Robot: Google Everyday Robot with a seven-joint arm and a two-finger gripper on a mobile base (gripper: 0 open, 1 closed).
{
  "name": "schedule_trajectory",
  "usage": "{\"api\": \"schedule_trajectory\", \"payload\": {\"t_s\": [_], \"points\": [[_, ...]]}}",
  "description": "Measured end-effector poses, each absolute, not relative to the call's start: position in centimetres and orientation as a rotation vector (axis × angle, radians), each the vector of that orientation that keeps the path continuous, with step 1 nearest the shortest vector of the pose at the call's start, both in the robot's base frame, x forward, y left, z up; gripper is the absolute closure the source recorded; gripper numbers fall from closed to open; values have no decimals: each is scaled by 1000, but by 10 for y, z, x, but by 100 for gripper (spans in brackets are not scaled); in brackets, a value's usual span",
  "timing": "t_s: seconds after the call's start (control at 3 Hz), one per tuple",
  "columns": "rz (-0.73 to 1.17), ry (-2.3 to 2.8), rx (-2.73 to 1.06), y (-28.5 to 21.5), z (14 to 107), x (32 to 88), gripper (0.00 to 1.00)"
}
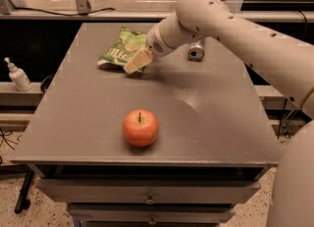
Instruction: Pick green jalapeno chip bag
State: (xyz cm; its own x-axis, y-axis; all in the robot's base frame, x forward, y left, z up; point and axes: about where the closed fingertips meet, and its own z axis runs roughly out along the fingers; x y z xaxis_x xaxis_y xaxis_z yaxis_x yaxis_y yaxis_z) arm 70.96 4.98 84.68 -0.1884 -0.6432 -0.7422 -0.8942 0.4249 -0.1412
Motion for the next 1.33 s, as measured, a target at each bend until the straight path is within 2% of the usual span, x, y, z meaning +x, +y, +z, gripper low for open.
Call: {"api": "schedule_trajectory", "payload": {"t_s": [1.0, 1.33], "points": [[432, 1953, -1275, 43, 854, 708, 91], [435, 1889, -1298, 49, 891, 697, 100]]}}
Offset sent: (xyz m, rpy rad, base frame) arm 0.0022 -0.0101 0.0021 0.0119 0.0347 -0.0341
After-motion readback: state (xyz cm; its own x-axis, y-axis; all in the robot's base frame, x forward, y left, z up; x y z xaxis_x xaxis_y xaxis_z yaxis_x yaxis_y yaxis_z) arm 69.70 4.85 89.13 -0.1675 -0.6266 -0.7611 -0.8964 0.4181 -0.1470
